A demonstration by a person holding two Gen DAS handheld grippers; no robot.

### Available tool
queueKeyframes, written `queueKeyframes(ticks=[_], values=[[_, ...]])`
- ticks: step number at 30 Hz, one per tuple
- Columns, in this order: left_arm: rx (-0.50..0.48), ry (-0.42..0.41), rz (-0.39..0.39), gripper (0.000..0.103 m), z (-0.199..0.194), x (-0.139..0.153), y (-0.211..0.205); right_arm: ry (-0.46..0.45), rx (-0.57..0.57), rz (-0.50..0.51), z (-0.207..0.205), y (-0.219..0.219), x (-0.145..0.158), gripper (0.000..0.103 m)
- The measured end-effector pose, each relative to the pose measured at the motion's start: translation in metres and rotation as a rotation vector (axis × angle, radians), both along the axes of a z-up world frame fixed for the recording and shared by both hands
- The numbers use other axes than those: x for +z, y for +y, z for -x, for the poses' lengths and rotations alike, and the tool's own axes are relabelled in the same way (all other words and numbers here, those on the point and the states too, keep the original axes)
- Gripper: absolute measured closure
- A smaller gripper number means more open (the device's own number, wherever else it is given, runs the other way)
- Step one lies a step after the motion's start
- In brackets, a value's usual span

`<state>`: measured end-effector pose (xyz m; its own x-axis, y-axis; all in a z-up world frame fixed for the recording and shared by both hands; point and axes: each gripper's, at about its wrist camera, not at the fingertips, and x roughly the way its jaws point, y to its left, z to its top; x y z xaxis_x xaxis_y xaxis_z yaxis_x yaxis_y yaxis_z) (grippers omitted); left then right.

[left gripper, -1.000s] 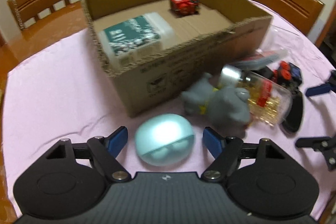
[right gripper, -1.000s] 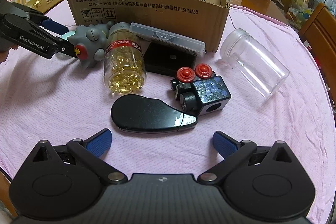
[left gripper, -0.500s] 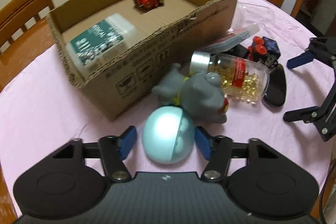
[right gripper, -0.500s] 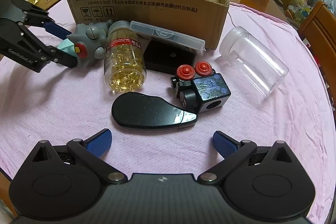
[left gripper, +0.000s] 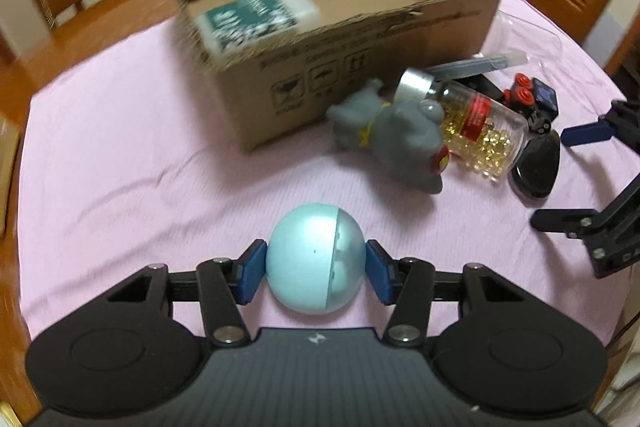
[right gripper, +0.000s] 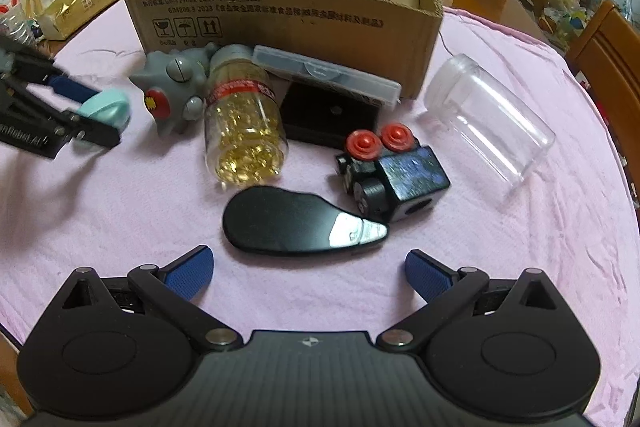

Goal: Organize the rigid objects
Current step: 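Grasp the black remote with the right gripper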

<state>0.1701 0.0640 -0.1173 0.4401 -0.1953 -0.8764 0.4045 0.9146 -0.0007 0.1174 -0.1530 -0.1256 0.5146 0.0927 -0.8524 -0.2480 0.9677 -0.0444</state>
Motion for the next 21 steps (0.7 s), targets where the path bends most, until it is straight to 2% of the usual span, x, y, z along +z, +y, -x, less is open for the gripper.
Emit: queueKeyframes(ticks=[3,14,21], values=[[0.011,-0.006,-0.001,0.051,0.003,0.000,0.001,-0.007,-0.011,-0.004,-0.005,0.003,0.000,0.000],[-0.052,-0.006,-0.024,0.051,0.003,0.001,-0.002,-0.025,-0.030,-0.008,-0.007,0.013,-0.001,0.000],[-0.041,-0.008,-0.009,0.048,0.002,0.000,-0.001,-0.034,-0.048,-0.005,-0.009,0.013,0.001,0.006]])
